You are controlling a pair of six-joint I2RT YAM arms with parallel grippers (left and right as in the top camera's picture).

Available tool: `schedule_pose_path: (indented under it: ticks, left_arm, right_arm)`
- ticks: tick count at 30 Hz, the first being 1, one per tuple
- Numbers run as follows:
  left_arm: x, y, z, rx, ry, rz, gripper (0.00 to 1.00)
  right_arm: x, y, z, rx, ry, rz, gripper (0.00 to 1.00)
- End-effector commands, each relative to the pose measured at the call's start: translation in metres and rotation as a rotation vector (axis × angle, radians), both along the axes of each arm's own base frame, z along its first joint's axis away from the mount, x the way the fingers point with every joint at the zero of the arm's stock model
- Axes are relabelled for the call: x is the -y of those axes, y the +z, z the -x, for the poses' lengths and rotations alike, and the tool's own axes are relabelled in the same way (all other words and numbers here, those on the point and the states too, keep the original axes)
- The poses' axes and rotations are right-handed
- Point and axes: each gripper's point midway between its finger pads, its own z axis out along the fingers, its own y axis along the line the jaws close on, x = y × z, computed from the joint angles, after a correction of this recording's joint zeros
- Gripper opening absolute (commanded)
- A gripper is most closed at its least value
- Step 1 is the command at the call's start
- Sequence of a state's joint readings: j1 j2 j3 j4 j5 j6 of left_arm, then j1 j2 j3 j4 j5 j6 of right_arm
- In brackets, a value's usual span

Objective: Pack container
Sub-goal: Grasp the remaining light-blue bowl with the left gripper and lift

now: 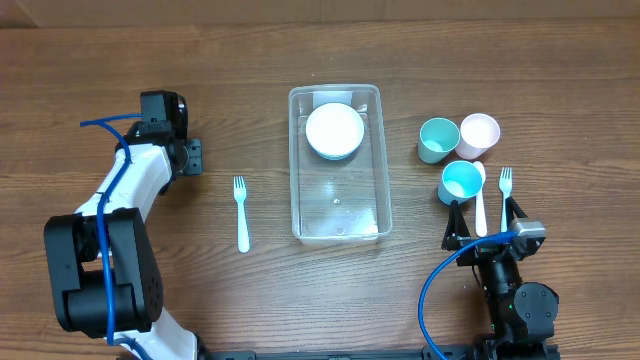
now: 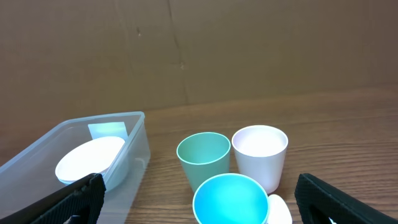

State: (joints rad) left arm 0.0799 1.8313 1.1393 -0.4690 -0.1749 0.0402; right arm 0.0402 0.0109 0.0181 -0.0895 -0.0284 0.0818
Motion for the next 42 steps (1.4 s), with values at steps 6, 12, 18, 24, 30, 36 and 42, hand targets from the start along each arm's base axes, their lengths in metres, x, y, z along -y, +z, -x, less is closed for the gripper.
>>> schedule_pose_path:
  ticks: [6,12,18,24,30,36,42]
  left_arm:
    - [-0.002,0.002,-0.01,0.02,-0.082,-0.055,0.23]
    - [-0.002,0.002,-0.015,0.024,-0.147,-0.082,0.27]
    - [-0.001,-0.002,-0.016,0.012,-0.196,-0.1,0.26]
    - [-0.001,-0.017,-0.016,-0.015,-0.202,-0.098,0.19]
    - [0.001,-0.008,-0.023,0.001,-0.196,-0.101,0.04]
    - [0.043,0.053,-0.054,0.092,-0.274,-0.109,0.04]
    - [0.174,0.185,-0.071,0.383,-0.522,-0.09,0.04]
  right_arm:
    - [-0.001,-0.002,0.0,0.004,0.005,0.002,1.0]
    - [-0.001,-0.002,0.0,0.004,0.005,0.002,1.0]
    - [-0.001,-0.002,0.0,0.004,0.005,0.002,1.0]
    - [-0.001,-0.002,0.0,0.004,0.005,0.002,1.0]
    - [-0.001,-0.002,0.0,0.004,0.005,0.002,1.0]
    - [-0.001,-0.002,0.0,0.004,0.005,0.002,1.0]
    - [-0.001,-0.002,0.0,0.004,0.005,0.002,1.0]
